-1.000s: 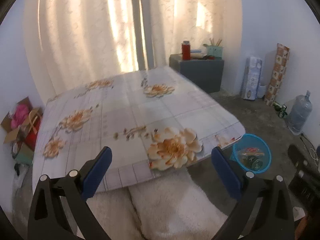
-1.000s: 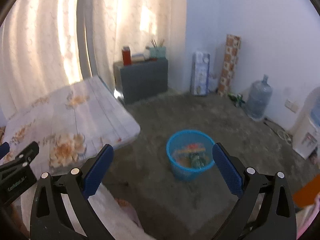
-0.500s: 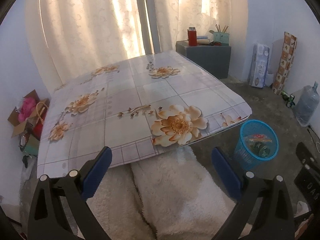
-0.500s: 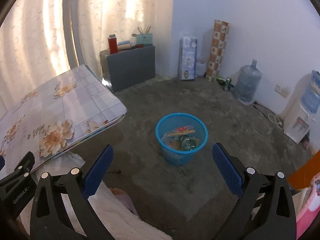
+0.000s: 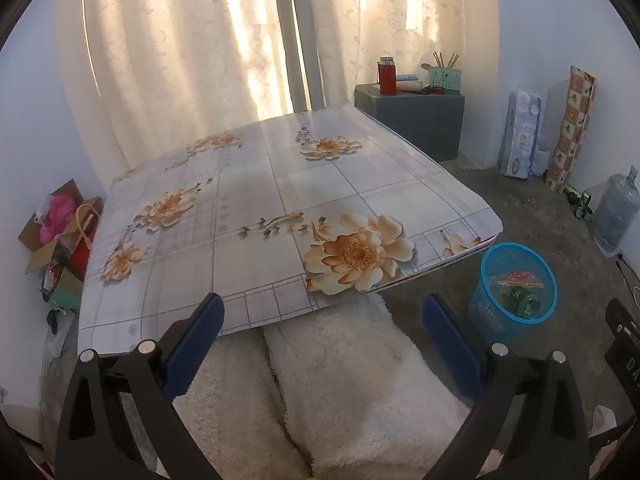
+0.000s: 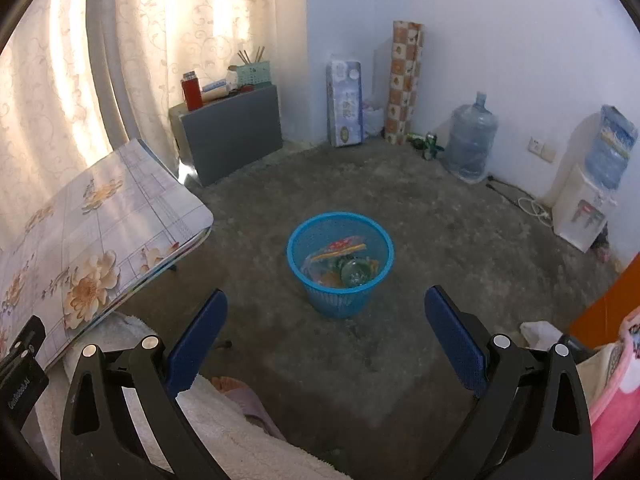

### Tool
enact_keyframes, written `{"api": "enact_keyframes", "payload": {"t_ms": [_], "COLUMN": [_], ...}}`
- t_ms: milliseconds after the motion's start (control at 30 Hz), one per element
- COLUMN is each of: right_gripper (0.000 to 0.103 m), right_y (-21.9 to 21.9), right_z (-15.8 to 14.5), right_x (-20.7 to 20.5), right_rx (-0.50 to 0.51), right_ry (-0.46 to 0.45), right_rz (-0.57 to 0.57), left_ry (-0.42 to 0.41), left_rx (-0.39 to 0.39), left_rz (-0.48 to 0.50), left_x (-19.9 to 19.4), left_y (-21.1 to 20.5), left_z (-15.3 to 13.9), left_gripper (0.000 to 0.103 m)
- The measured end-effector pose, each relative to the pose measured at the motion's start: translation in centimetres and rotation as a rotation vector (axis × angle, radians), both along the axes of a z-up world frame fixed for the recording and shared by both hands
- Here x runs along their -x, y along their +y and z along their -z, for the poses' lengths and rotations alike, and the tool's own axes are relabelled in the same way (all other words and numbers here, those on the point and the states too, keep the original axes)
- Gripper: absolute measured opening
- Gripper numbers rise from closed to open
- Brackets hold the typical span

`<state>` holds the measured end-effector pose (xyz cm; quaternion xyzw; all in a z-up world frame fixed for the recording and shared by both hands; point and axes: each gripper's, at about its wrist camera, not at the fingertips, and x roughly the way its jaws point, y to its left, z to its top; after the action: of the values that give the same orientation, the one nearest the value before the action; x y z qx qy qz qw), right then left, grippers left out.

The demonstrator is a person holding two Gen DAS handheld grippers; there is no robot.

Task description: Collect trash

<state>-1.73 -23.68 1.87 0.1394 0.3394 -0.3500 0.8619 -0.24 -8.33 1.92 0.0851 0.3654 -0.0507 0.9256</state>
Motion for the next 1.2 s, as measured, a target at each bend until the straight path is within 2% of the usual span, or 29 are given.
{"api": "enact_keyframes", "payload": {"t_ms": [1200], "right_gripper": [0.095], "right_y": [-0.17], "right_z": [0.18], "right_x": [0.05], "right_rx": [-0.002], "right_ry": [0.005], "right_rz": [-0.002], "left_ry": [0.012], "left_rx": [0.003], "left_rz": [0.004], "left_x": [-0.05], "left_y": [-0.36], "left_z": [0.33], "left_gripper": [0.097]}}
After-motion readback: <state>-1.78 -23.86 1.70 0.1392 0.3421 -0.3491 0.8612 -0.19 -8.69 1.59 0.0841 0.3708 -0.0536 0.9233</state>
